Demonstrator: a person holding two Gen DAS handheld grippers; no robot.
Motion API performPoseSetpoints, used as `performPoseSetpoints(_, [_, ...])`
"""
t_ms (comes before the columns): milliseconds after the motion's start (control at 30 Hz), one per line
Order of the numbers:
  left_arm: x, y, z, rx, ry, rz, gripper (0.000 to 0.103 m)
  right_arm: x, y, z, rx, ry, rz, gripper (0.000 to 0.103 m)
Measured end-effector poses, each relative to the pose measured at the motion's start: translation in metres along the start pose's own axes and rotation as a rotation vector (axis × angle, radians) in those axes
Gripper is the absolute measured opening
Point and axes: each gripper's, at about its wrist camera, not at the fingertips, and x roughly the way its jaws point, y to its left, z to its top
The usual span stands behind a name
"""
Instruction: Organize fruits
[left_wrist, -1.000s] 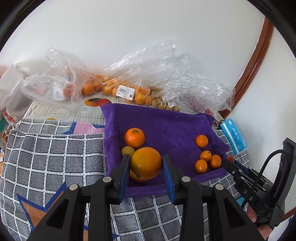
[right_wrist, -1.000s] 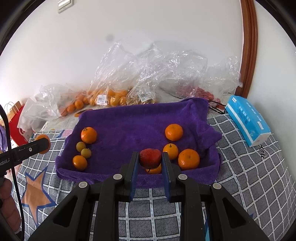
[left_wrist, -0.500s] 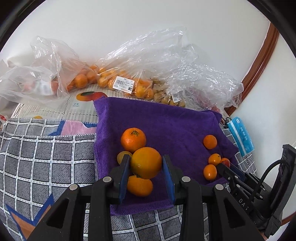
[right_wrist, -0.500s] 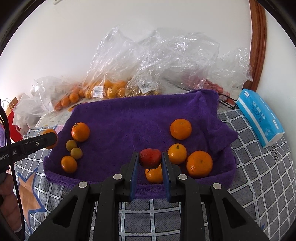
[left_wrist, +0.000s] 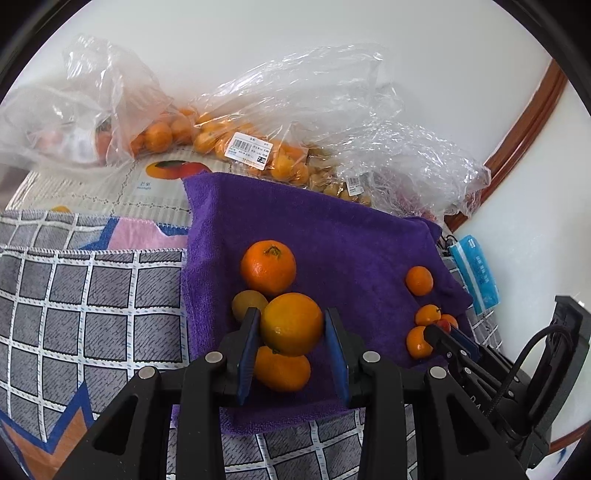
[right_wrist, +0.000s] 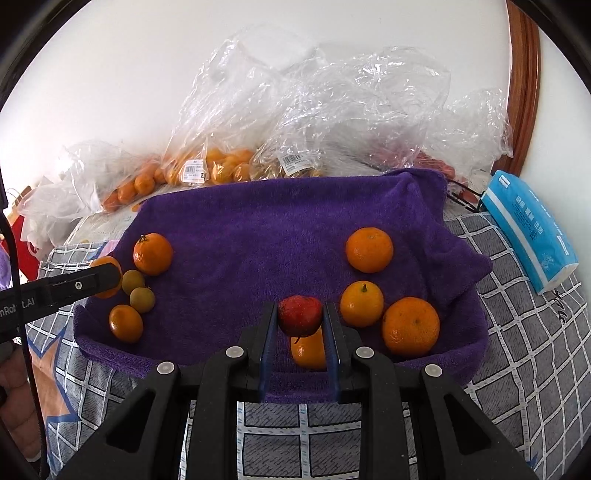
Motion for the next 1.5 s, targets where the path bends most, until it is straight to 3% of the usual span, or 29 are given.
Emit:
performPoseSetpoints(533, [0.021,-0.012,-0.003,0.026,0.049,0.031,0.033,0.012,-0.001,0.001,-0.013,-0.004,-0.005,0.024])
performPoseSetpoints(1167, [0.028,-0.019,-0.004,0.055,0.036,0.078,0.033,0.014,-0.010,-0.001,-0.018,-0.002,-0.061,0.024])
performPoseSetpoints(1267, [0.029,-0.020,-0.003,0.057,0.057,0.090,0.044,0.012,-0.010,-0.001,-0.016,0.000,-0.069,0.030])
performPoseSetpoints(1500, [0.003,-0.029,-0.005,0.073,0.013,0.092,0.058,-0.012,-0.006,0.006,-0.001,-0.031,-0.073,0.050])
